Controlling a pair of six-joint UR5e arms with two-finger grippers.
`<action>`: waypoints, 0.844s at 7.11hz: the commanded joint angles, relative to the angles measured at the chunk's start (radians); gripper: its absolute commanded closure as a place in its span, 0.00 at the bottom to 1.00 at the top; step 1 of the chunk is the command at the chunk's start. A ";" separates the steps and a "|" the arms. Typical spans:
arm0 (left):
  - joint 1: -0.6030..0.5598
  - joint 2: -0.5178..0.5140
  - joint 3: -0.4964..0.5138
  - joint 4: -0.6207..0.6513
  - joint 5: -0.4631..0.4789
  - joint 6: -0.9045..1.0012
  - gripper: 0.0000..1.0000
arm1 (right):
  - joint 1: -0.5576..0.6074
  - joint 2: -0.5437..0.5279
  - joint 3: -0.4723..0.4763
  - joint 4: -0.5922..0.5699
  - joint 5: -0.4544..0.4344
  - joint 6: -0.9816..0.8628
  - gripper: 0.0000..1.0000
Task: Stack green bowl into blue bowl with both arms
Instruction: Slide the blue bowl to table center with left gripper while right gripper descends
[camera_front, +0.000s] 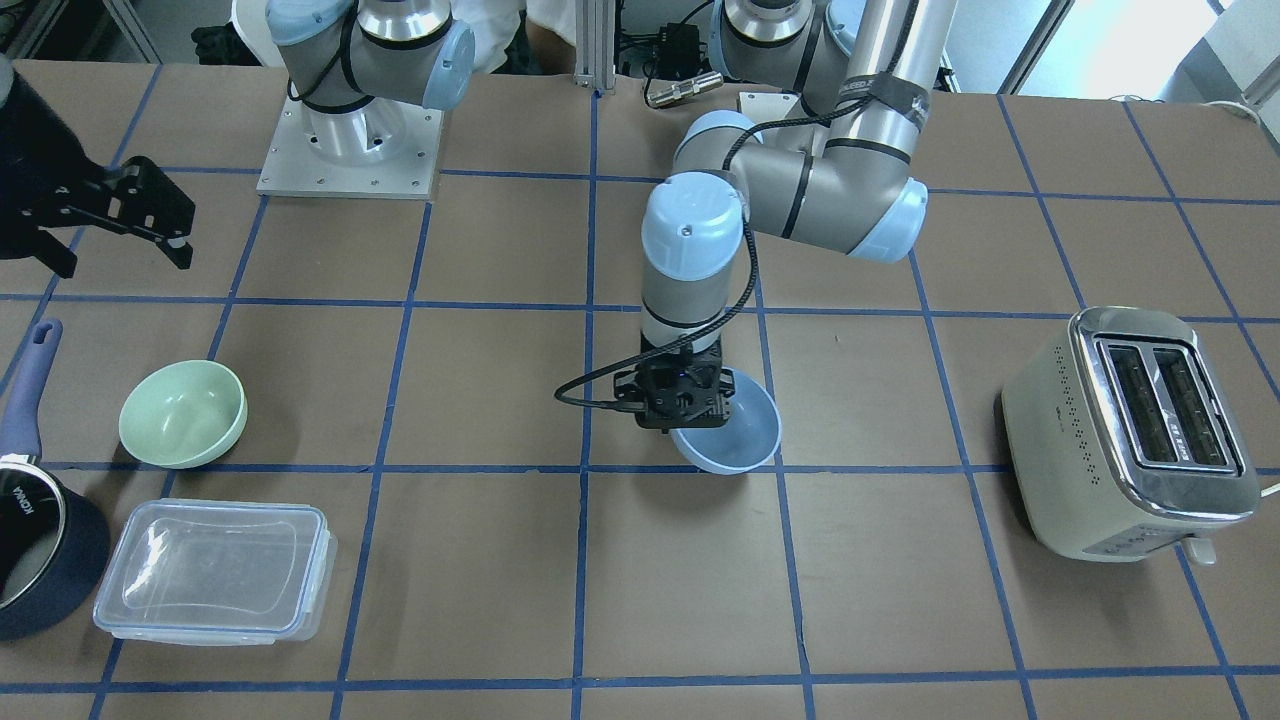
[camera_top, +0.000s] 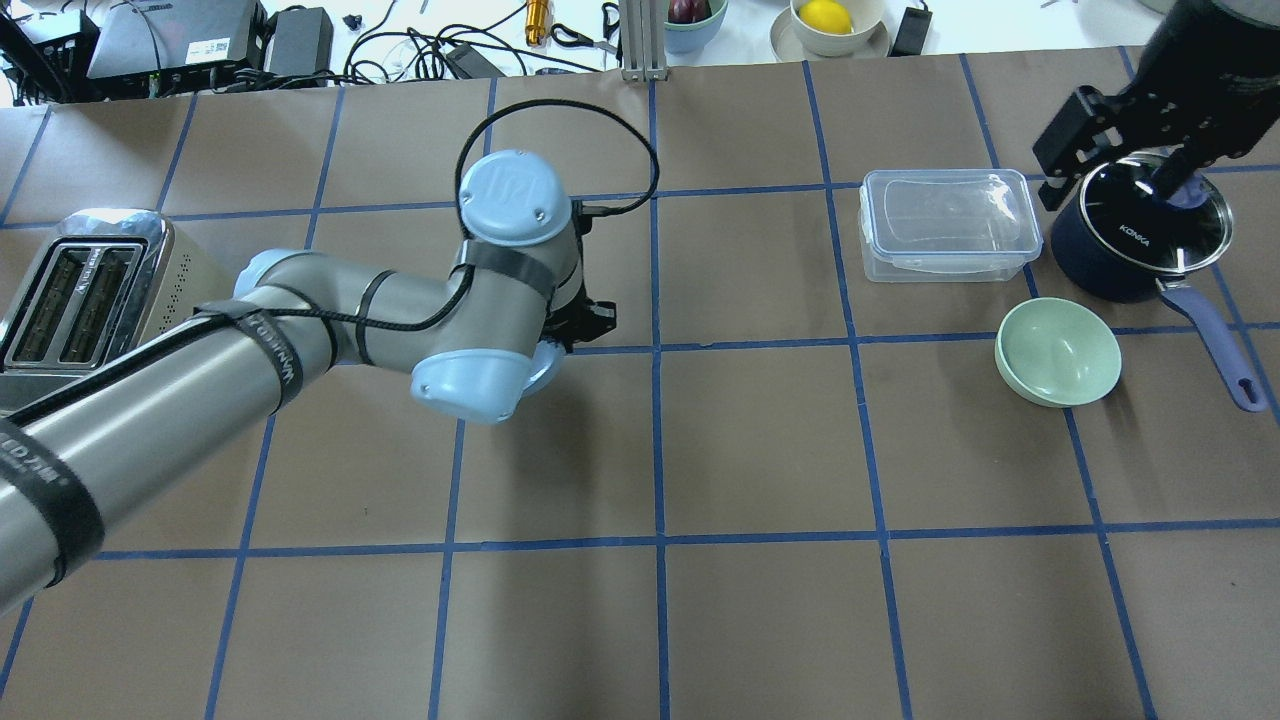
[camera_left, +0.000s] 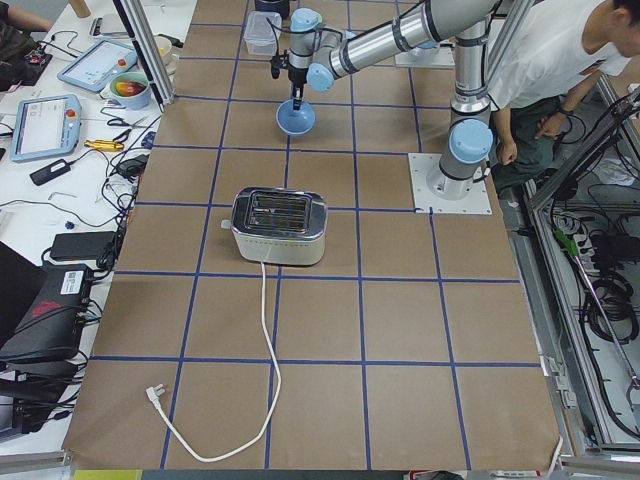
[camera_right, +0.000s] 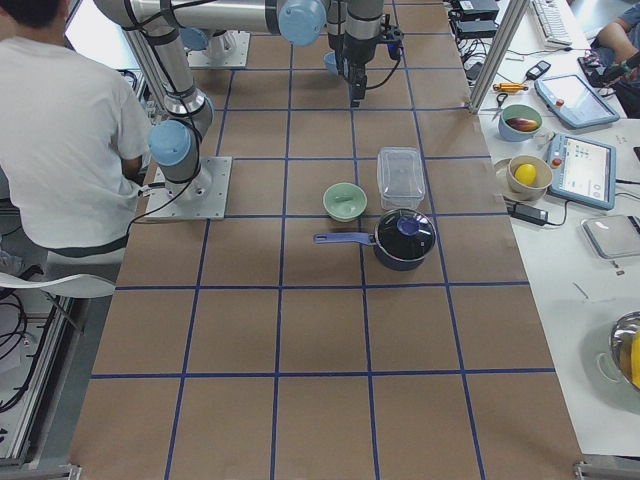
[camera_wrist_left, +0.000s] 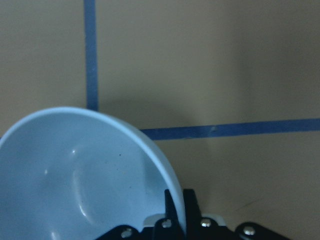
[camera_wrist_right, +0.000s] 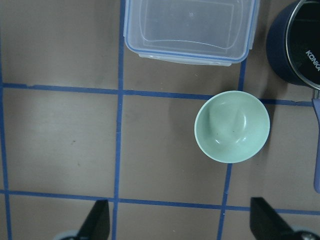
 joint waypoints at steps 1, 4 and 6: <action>-0.110 -0.125 0.196 -0.057 0.001 -0.151 1.00 | -0.198 0.024 0.136 -0.105 0.002 -0.204 0.00; -0.158 -0.226 0.226 -0.042 0.006 -0.254 1.00 | -0.303 0.132 0.406 -0.546 0.011 -0.330 0.00; -0.155 -0.207 0.263 -0.031 0.007 -0.242 0.01 | -0.300 0.223 0.436 -0.639 0.107 -0.295 0.00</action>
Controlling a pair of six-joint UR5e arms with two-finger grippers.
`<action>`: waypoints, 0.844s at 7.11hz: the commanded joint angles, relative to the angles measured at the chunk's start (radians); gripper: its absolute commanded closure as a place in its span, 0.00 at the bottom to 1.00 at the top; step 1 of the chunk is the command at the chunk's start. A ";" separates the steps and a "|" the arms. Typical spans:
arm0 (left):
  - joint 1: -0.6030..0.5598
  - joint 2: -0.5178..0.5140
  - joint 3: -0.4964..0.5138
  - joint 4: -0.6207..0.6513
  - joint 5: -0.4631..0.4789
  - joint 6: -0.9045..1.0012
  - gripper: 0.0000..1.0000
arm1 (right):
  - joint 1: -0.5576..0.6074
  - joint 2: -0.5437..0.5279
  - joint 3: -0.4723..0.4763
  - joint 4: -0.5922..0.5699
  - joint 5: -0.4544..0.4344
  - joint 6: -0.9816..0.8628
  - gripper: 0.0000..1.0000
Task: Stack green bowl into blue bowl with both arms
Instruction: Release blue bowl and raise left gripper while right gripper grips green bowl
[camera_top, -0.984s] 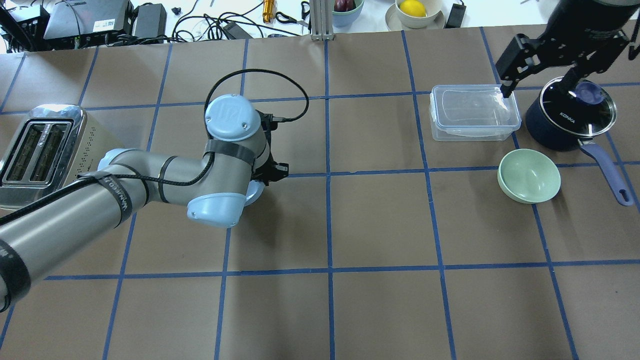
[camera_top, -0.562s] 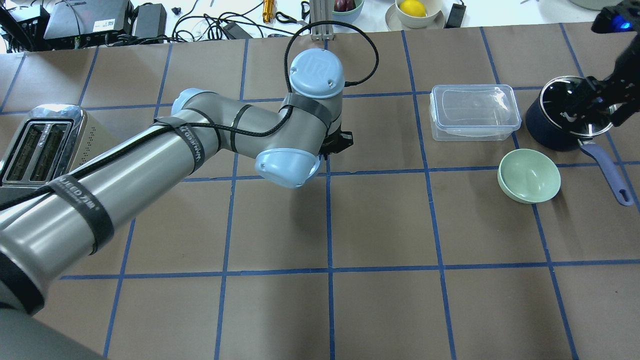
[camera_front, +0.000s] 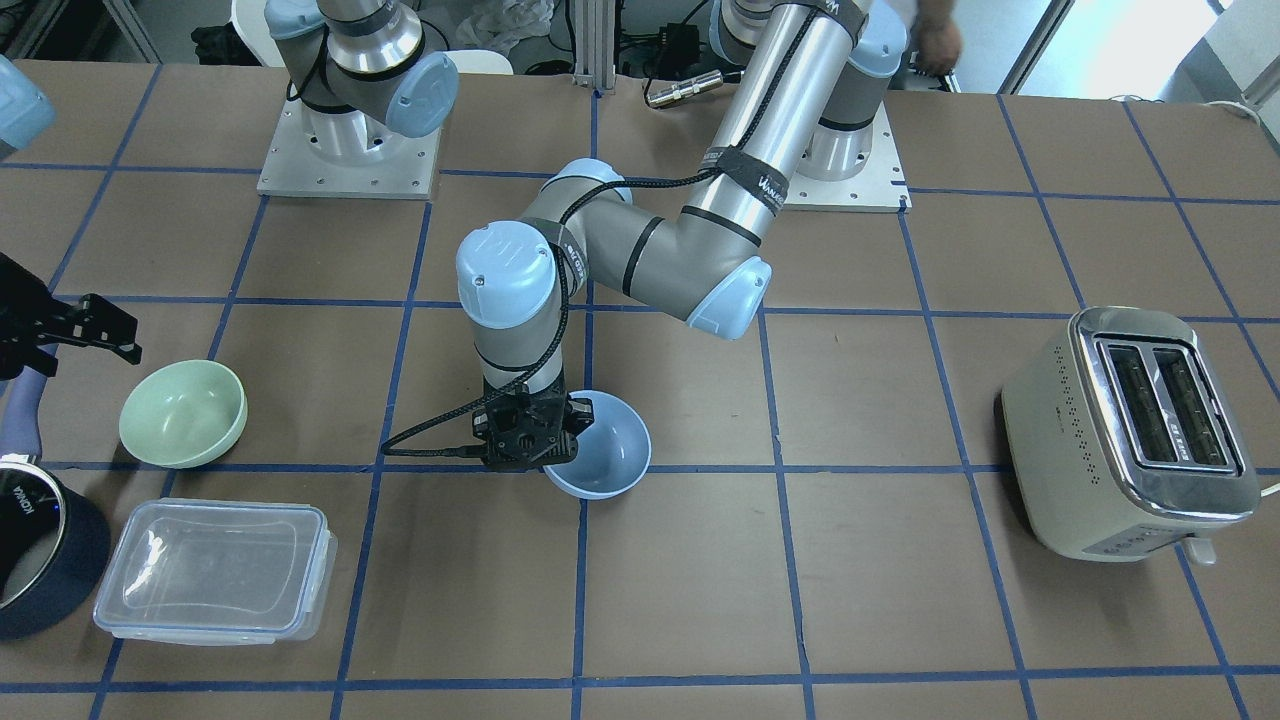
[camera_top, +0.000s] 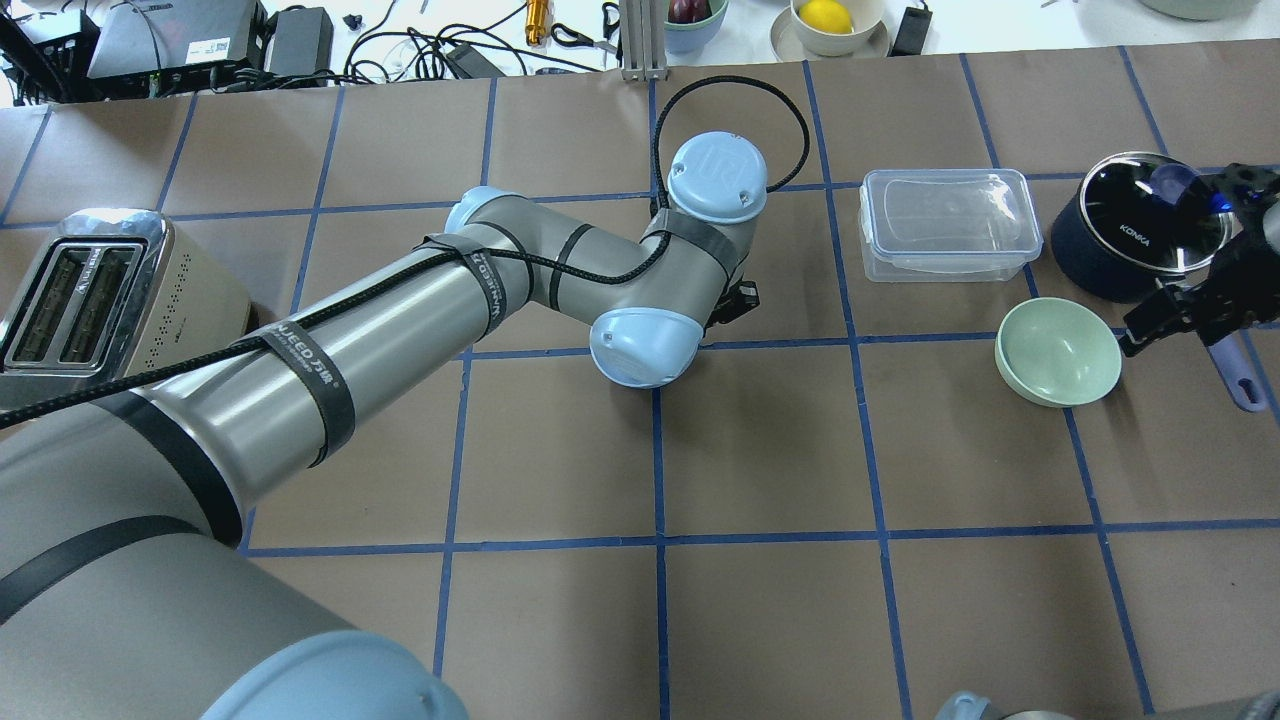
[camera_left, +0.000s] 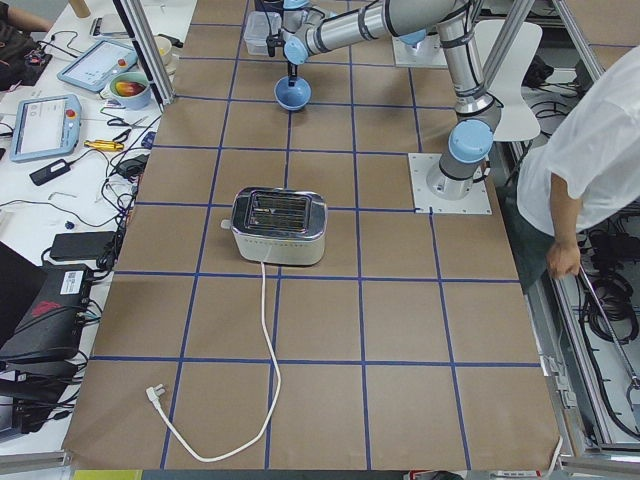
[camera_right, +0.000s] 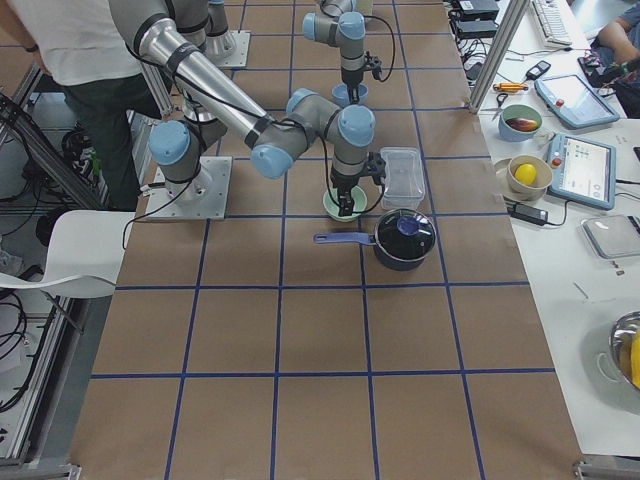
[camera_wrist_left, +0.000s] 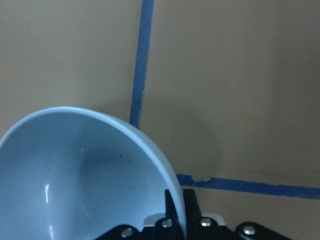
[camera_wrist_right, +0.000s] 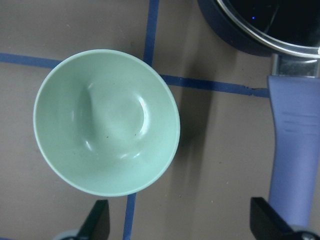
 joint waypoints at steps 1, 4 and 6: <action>0.025 0.040 0.052 0.004 -0.010 0.033 0.00 | -0.003 0.125 0.026 -0.147 0.061 0.016 0.02; 0.139 0.170 0.099 -0.175 0.002 0.229 0.00 | -0.004 0.145 0.021 -0.150 0.058 0.025 0.94; 0.274 0.278 0.099 -0.297 -0.028 0.404 0.00 | -0.003 0.139 0.015 -0.145 0.056 0.025 1.00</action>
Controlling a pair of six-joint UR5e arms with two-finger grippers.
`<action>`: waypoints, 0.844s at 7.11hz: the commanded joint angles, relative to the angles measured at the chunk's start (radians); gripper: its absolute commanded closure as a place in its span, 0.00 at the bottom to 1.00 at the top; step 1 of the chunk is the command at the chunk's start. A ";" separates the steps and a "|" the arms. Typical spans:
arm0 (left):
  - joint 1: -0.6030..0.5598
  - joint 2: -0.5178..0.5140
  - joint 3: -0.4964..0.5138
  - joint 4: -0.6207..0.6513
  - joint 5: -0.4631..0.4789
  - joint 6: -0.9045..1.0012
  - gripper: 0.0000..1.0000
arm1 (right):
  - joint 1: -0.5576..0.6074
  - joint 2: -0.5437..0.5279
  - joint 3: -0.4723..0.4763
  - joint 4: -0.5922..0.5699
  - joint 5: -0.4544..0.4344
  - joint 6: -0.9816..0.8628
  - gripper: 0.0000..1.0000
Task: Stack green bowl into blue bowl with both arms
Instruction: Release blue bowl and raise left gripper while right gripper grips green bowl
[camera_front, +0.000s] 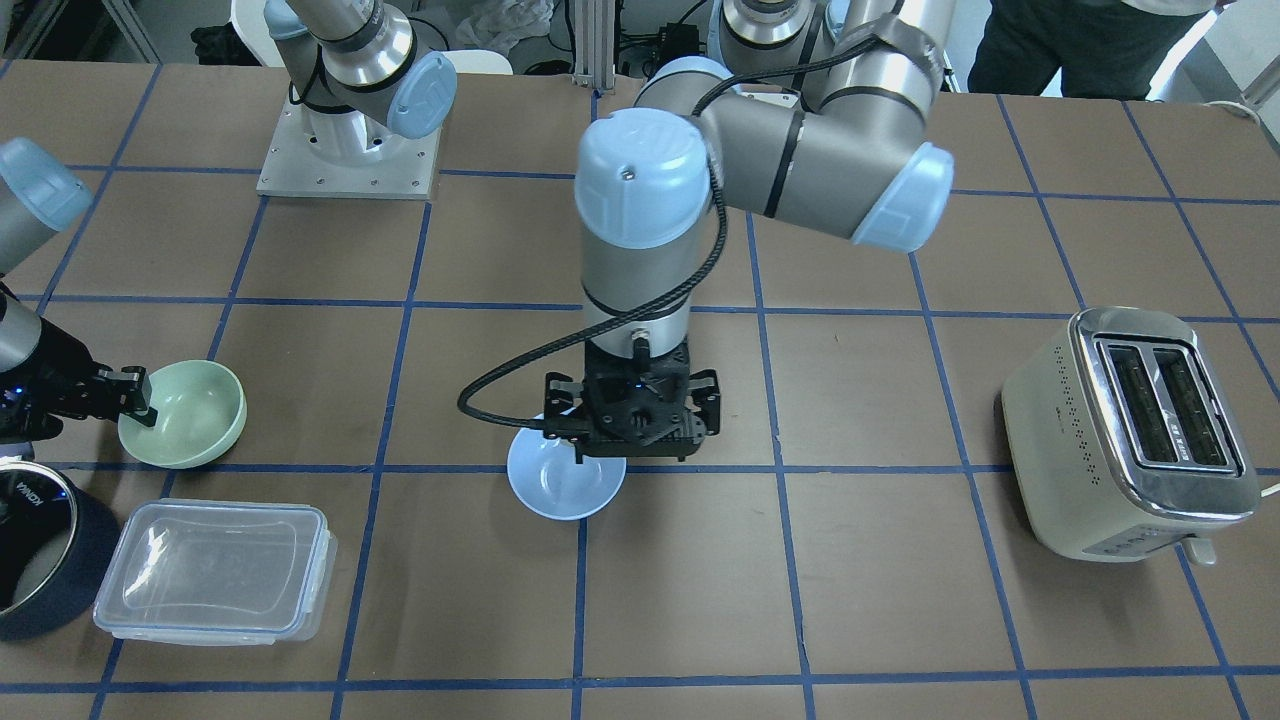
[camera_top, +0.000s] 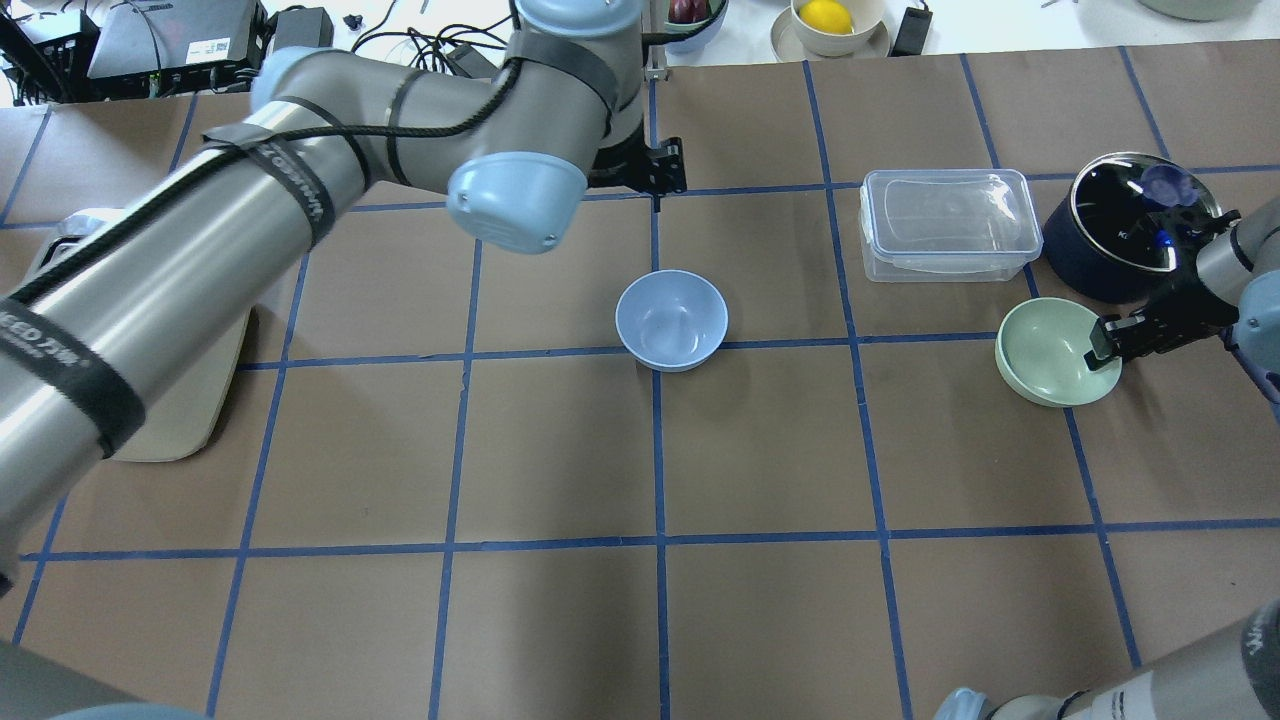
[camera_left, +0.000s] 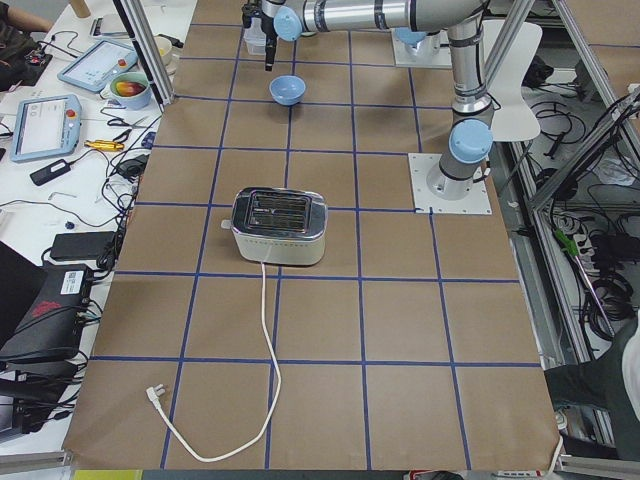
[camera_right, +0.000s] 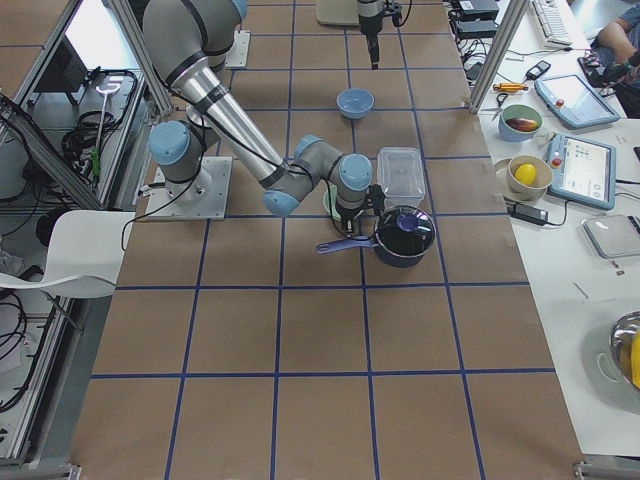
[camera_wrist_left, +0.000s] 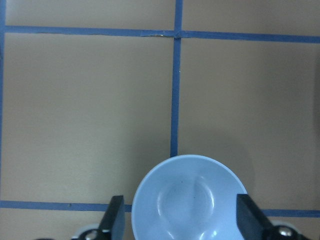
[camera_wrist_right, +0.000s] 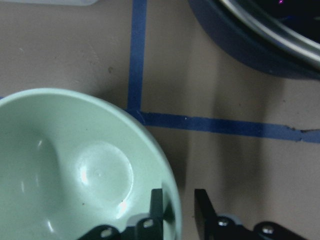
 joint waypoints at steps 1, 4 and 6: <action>0.086 0.126 -0.009 -0.190 -0.016 0.108 0.00 | 0.003 -0.004 -0.013 0.006 -0.001 0.000 1.00; 0.286 0.319 -0.015 -0.304 -0.022 0.389 0.00 | 0.122 -0.124 -0.056 0.185 0.015 0.188 1.00; 0.353 0.389 -0.112 -0.335 -0.024 0.495 0.00 | 0.295 -0.157 -0.076 0.245 0.082 0.448 1.00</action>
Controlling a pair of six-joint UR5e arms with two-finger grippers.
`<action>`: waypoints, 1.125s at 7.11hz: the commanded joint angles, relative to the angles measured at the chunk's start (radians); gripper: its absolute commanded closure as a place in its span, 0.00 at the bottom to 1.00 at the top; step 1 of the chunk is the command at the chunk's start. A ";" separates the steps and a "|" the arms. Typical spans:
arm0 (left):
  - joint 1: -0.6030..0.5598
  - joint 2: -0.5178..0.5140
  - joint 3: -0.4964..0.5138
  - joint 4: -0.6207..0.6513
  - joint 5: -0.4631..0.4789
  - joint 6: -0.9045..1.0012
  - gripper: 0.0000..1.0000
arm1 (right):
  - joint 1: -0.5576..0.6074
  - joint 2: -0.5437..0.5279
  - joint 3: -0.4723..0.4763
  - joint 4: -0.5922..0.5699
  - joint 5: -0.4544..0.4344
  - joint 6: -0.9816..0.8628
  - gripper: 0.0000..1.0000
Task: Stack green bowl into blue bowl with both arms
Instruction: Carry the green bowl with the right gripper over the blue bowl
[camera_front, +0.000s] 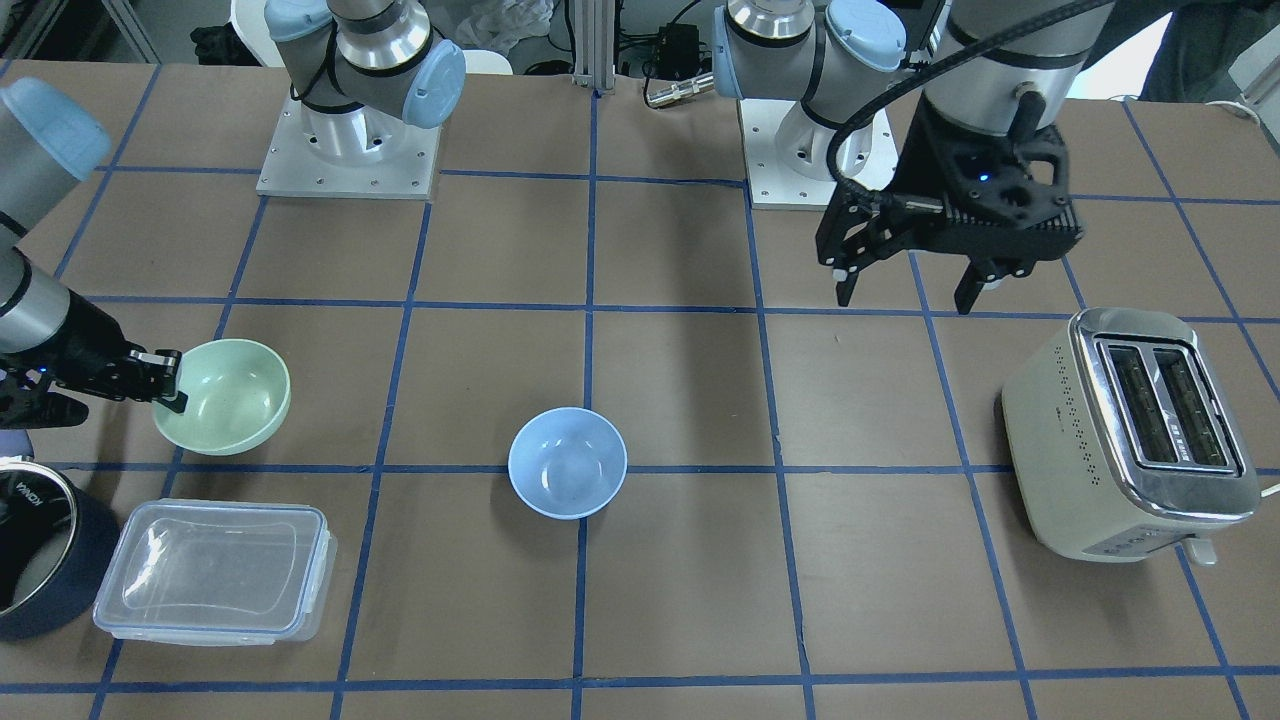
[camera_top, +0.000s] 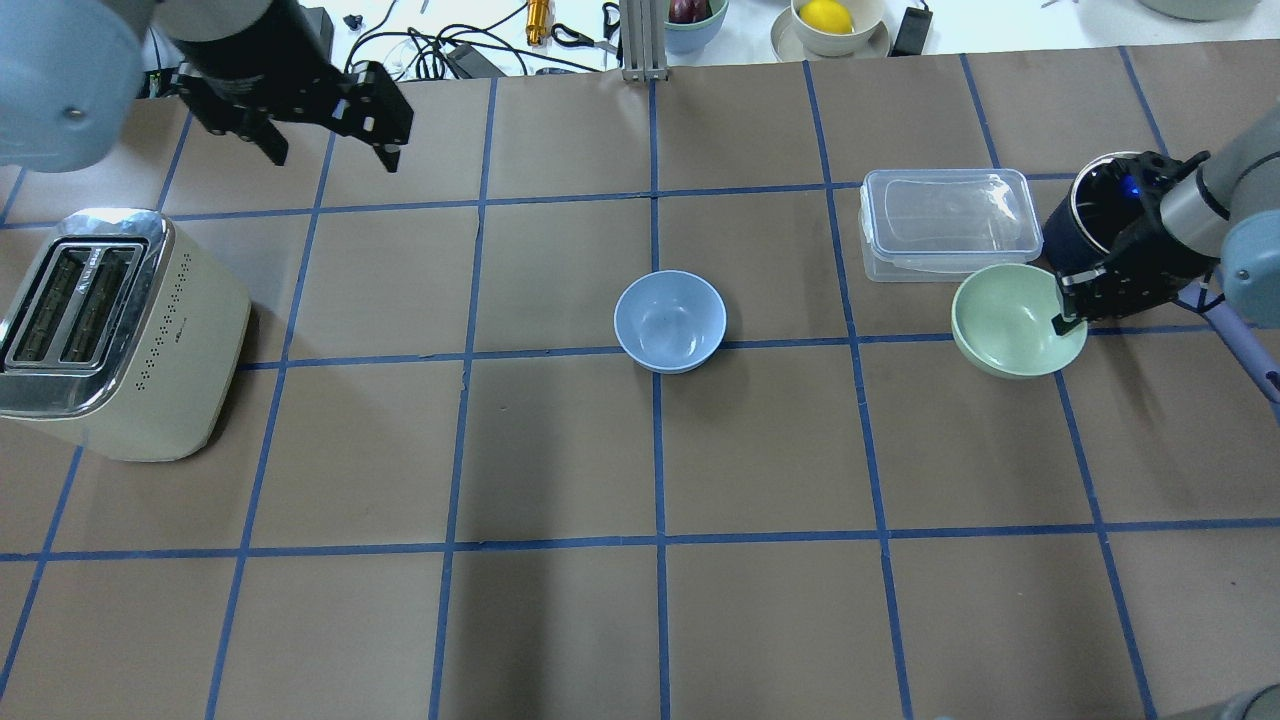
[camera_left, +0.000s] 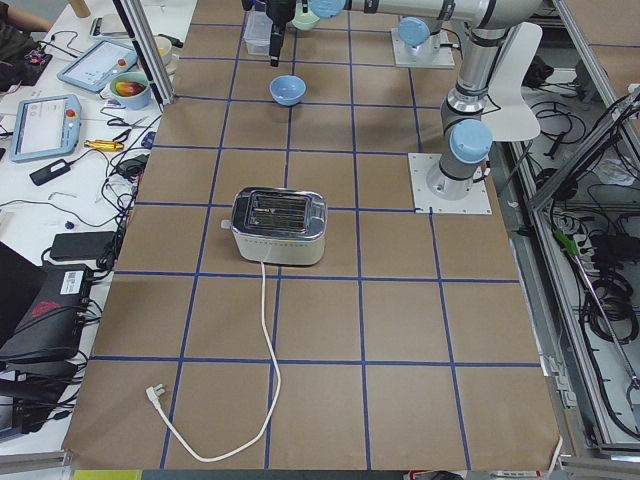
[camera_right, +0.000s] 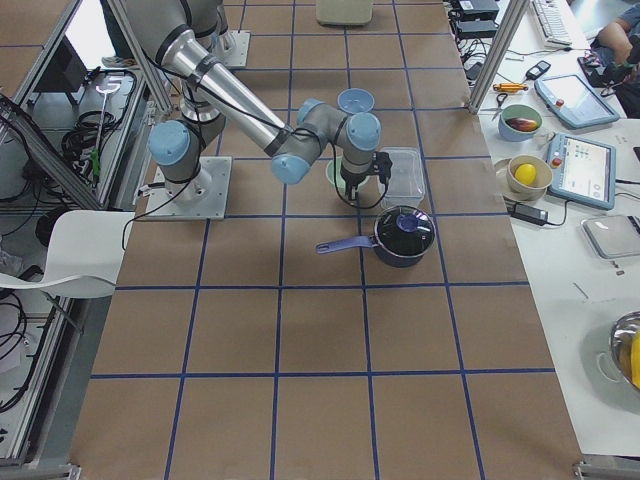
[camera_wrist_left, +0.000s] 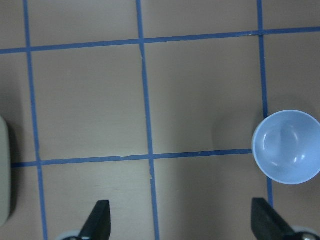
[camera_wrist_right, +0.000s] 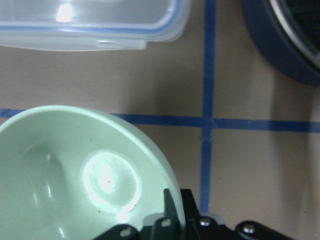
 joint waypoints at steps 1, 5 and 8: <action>0.027 0.041 -0.083 0.008 -0.003 -0.070 0.00 | 0.201 -0.022 -0.015 0.033 0.102 0.353 1.00; 0.016 0.048 -0.072 0.019 -0.019 -0.076 0.00 | 0.533 0.050 -0.058 -0.164 0.119 0.813 1.00; 0.017 0.051 -0.071 0.021 -0.019 -0.077 0.00 | 0.599 0.143 -0.063 -0.319 0.095 0.859 1.00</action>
